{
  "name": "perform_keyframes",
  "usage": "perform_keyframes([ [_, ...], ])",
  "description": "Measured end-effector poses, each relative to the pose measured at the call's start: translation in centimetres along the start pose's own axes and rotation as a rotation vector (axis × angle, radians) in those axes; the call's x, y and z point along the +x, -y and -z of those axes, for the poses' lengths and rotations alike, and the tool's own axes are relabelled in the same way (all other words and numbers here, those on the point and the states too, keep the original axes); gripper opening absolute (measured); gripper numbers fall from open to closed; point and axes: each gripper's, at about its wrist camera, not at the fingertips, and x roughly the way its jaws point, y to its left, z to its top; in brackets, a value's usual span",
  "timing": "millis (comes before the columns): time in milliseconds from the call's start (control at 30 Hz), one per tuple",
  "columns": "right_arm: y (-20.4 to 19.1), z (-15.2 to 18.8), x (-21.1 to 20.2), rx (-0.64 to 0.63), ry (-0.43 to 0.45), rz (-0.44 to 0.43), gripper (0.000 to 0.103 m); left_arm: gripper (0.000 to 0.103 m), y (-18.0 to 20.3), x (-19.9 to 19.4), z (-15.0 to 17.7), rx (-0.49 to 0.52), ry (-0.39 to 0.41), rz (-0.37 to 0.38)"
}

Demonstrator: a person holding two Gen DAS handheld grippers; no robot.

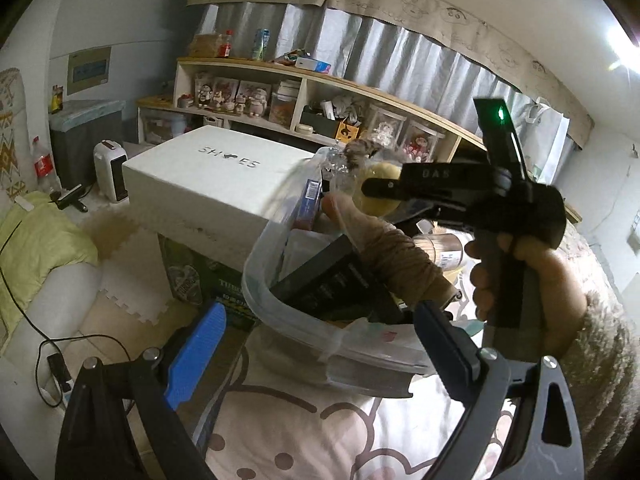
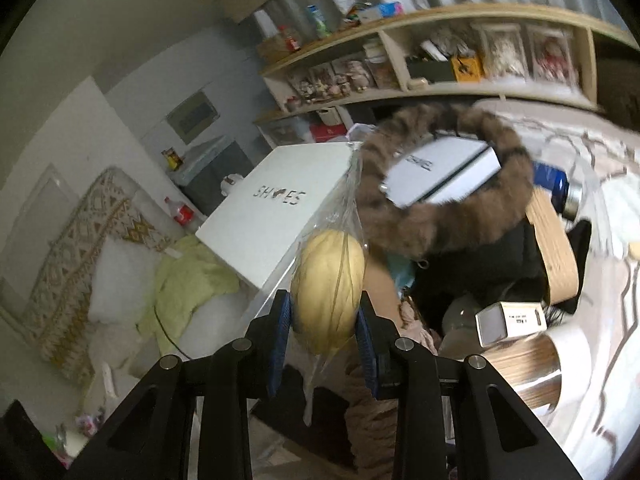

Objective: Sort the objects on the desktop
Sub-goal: 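Lower the bagged bun into the clear bin and open the right tool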

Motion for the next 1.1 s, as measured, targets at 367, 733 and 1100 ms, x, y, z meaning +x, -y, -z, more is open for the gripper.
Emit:
perform_keyframes([
  [367,2.2,0.5,-4.6,0.07,0.075,0.037,0.08,0.096,-0.2,-0.2,0.1,0.001,0.004,-0.007],
  [733,-0.9,0.6,-6.7,-0.026,0.107,-0.046,0.025,0.096,0.7,-1.3,0.3,0.005,0.02,-0.003],
  [1100,-2.9,2.9,-7.3,-0.111,0.098,-0.034,0.025,0.096,1.3,-2.4,-0.2,0.017,0.031,-0.003],
])
